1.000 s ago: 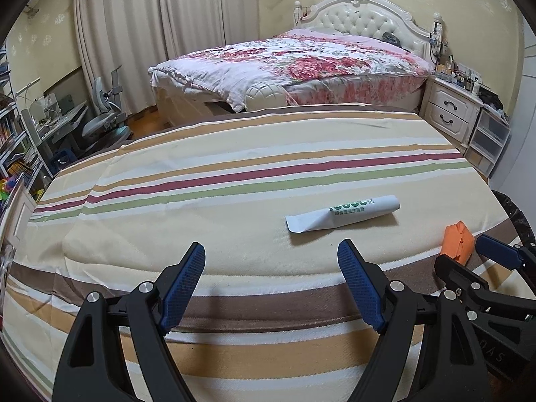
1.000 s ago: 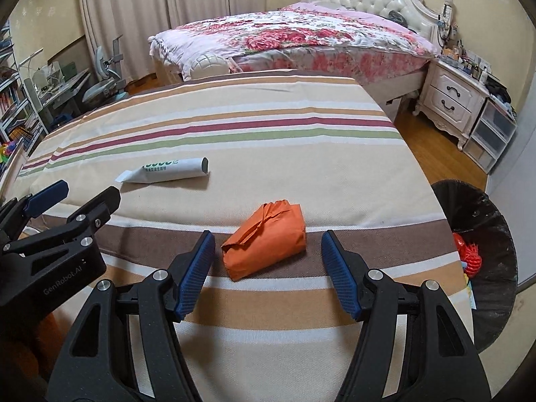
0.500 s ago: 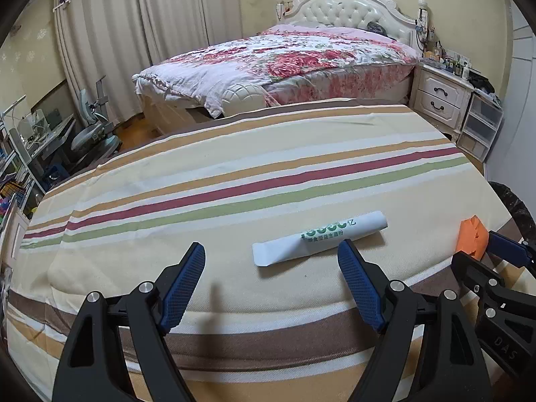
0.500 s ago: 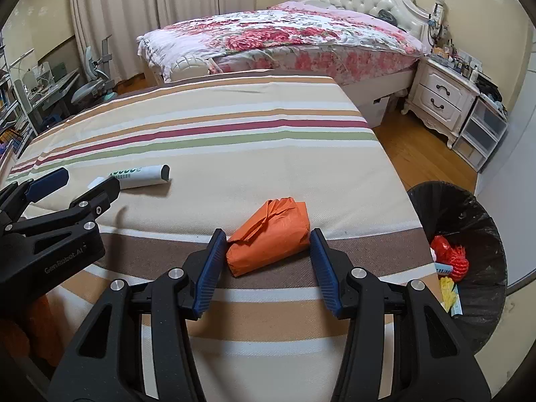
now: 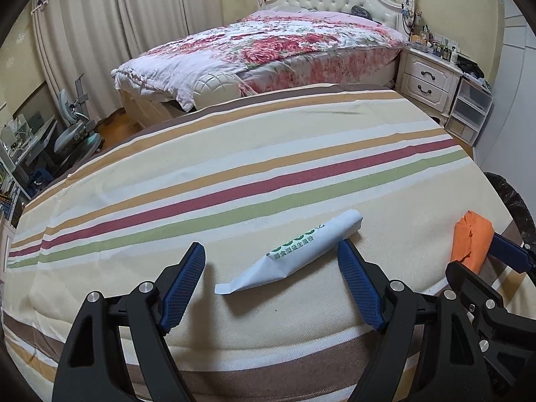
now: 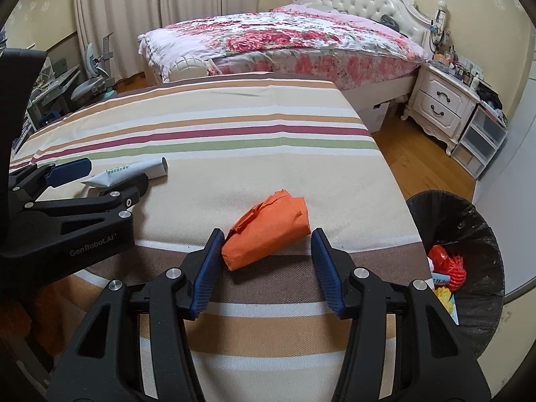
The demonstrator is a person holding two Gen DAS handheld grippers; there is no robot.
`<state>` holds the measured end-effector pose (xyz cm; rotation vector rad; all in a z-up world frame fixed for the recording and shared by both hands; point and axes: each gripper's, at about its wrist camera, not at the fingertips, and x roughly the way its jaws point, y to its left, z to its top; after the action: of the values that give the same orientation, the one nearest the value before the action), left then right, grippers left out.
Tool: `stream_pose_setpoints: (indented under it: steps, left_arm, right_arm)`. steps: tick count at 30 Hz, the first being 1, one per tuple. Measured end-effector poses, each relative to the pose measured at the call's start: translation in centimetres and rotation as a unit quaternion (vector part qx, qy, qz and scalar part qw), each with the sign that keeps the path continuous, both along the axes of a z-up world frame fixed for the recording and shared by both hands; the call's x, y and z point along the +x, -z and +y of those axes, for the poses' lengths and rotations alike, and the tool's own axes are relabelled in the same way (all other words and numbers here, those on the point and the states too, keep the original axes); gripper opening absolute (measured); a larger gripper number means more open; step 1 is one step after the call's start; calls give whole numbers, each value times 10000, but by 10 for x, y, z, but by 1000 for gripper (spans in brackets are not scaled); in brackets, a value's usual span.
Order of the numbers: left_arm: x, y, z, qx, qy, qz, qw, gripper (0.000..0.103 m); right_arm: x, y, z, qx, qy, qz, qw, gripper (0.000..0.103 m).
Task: Collect trash
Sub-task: 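Grasp the white-and-green tube with the left tool, then close the right tool on the orange cloth bag while the left tool holds the tube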
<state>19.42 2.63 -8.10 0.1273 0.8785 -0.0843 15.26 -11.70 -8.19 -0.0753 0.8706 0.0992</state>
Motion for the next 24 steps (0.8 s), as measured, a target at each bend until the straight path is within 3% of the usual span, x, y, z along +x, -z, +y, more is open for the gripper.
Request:
stream_pose_setpoints:
  steps: [6,11,14,24]
  left_arm:
    - [-3,0,2,-234,121,14,9997,61]
    - [-9,-1,-2,-202,267,-72,9994,36]
    - [-13,-2,-2,-167,282,-88,9994,27]
    - [-35,-3,13,-416,99,1,9991,23]
  right_arm:
    - [0,0,0,-4,1,-5,10000,52]
    - [0,0,0,0,-1,-8,10000,53]
    - [0,1,0,4,-1,-7,10000,53]
    - [-1,1,0,7,-1,-11,10000,52]
